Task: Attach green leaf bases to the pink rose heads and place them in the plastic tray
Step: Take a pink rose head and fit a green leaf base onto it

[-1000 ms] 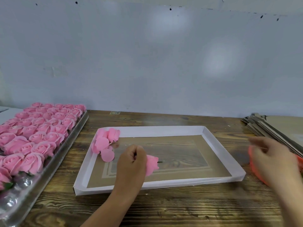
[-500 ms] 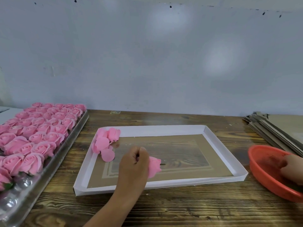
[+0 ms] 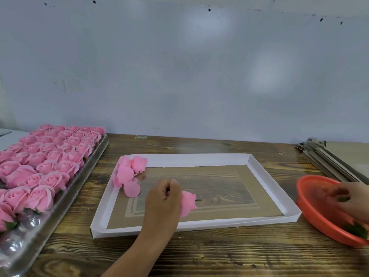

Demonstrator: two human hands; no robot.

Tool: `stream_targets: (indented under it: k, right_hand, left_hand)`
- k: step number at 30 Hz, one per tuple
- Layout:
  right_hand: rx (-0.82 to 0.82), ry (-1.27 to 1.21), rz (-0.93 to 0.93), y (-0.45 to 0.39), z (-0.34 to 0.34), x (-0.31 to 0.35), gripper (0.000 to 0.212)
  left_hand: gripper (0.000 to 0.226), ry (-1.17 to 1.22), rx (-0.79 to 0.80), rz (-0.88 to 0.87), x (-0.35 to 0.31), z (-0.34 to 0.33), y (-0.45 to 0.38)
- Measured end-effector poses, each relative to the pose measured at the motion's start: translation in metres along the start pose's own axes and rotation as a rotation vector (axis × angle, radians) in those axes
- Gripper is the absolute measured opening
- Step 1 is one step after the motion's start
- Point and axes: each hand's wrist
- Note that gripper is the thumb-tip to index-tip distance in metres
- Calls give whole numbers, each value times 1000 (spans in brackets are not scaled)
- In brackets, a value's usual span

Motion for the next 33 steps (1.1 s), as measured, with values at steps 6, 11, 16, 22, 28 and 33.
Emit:
stream_targets:
  k: [6, 11, 16, 22, 28, 33]
  right_hand:
    - [-225, -173, -52, 20, 50, 42, 65]
    - [-232, -550, 29, 90, 107, 175, 28]
    - [-58, -641, 36, 114, 108, 227, 21]
    - [308, -928, 87, 132, 93, 268, 29]
    - [383, -650, 273, 139, 64, 287, 32]
    - [326, -494, 295, 134, 60, 277, 31]
  left_hand:
    - [37, -9, -8, 9, 1, 0, -1]
    - [37, -11, -23, 27, 1, 0, -1]
    - [36, -3, -19, 41, 0, 1, 0]
    - [36, 7, -13, 43, -1, 0, -1]
    - [36, 12, -21, 44, 0, 2, -1]
    - [37, 18, -21, 50, 0, 1, -1]
Point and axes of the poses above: each hand's wrist, its own y-axis away from the middle knuckle, its own z-axis out of the back of the hand, x = y × z, and after that the axes turned 8 degrees about y, right-handed
